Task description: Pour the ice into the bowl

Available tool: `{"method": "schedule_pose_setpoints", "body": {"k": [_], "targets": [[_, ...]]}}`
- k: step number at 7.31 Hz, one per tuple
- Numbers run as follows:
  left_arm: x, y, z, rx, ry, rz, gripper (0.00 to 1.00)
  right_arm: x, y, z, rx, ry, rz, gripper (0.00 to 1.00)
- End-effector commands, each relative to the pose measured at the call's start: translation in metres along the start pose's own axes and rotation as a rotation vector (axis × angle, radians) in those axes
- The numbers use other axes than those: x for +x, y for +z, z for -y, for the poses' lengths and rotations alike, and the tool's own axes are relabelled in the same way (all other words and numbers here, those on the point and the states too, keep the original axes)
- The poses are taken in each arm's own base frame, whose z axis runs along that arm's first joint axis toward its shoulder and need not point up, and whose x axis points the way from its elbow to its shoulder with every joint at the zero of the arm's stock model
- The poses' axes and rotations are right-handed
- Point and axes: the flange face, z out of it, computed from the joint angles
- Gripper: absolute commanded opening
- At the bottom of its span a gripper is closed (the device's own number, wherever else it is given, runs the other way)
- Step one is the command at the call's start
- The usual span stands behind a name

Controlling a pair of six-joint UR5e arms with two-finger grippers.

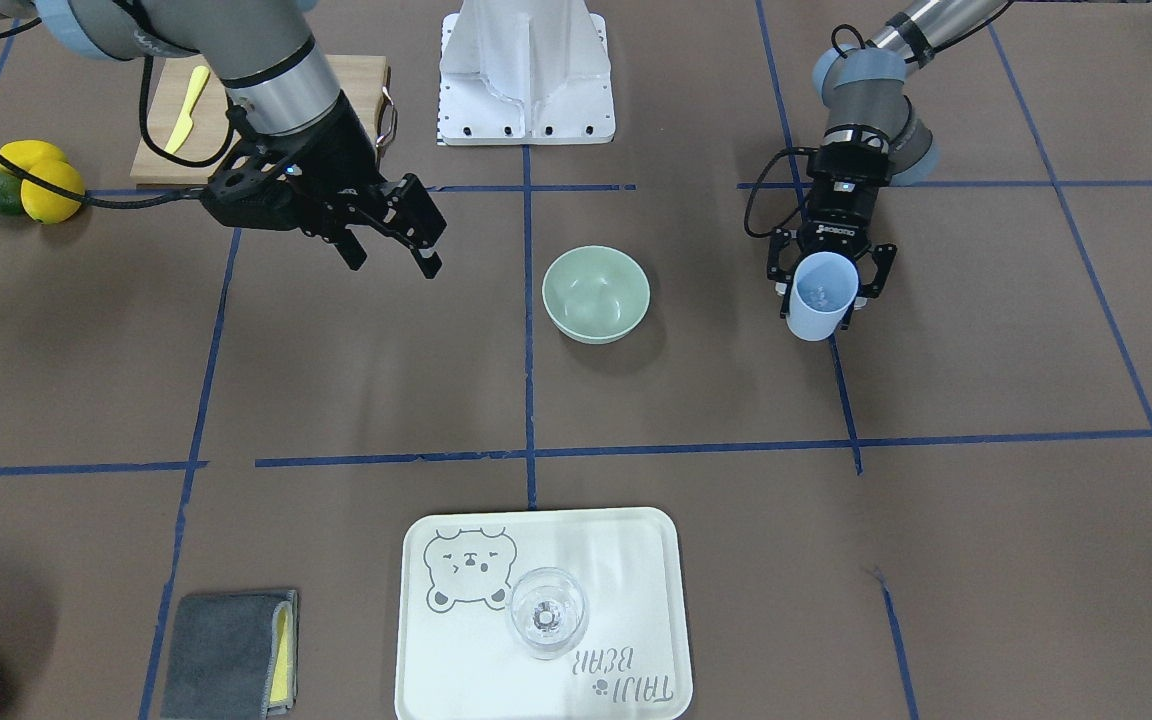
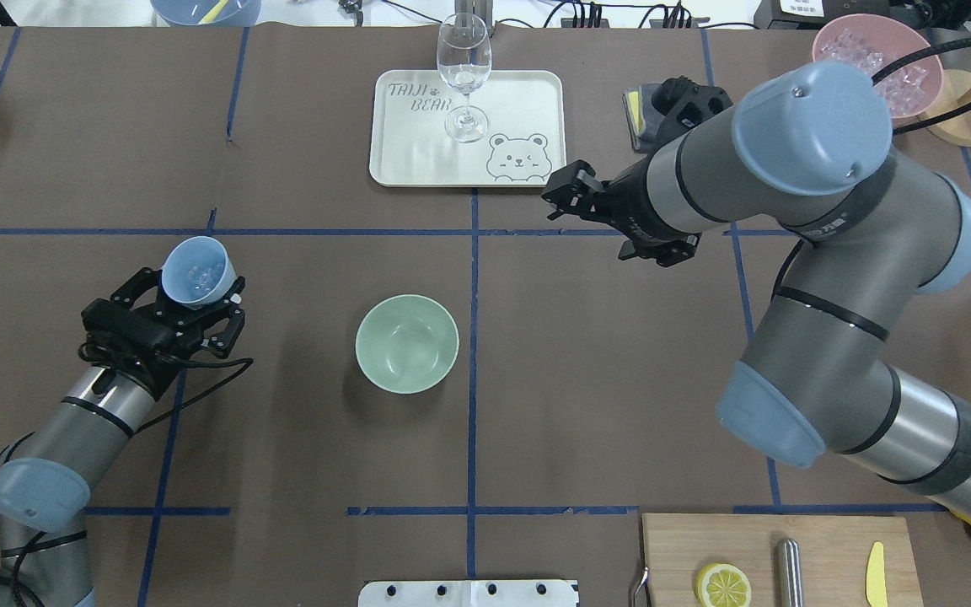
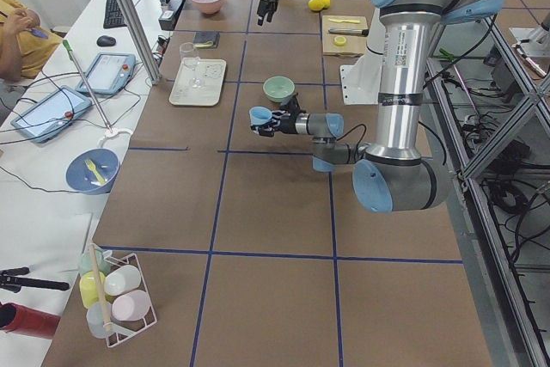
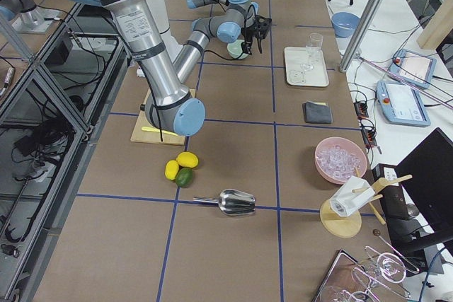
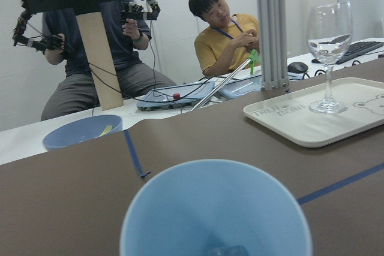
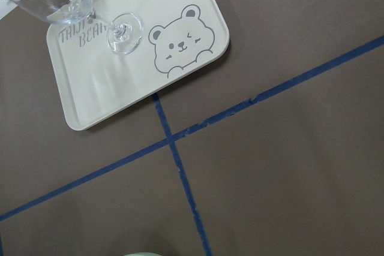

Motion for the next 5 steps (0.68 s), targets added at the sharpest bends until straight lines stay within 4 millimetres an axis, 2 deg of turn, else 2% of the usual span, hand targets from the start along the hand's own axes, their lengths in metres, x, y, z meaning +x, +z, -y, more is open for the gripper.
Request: {"method": "schedule_pose_setpoints", "body": {"k": [1, 2, 3, 4, 5], "targets": [[0.041, 0.011, 0.042, -0.027, 0.235, 0.006, 0.00, 0.045, -0.010, 0.036, -0.021, -0.029, -0.043, 1.00], [0.068, 0.025, 0.058, -0.077, 0.314, 0.024, 0.00, 0.057, -0.015, 0.046, -0.029, -0.025, -0.052, 1.00], [0.088, 0.038, 0.059, -0.123, 0.375, 0.035, 0.00, 0.068, -0.013, 0.048, -0.029, -0.015, -0.068, 1.00], [0.100, 0.040, 0.054, -0.157, 0.447, 0.035, 0.00, 0.076, -0.013, 0.054, -0.021, -0.003, -0.078, 1.00], [0.113, 0.043, 0.064, -0.150, 0.559, 0.033, 0.00, 0.080, -0.014, 0.060, -0.011, 0.005, -0.084, 1.00]]}}
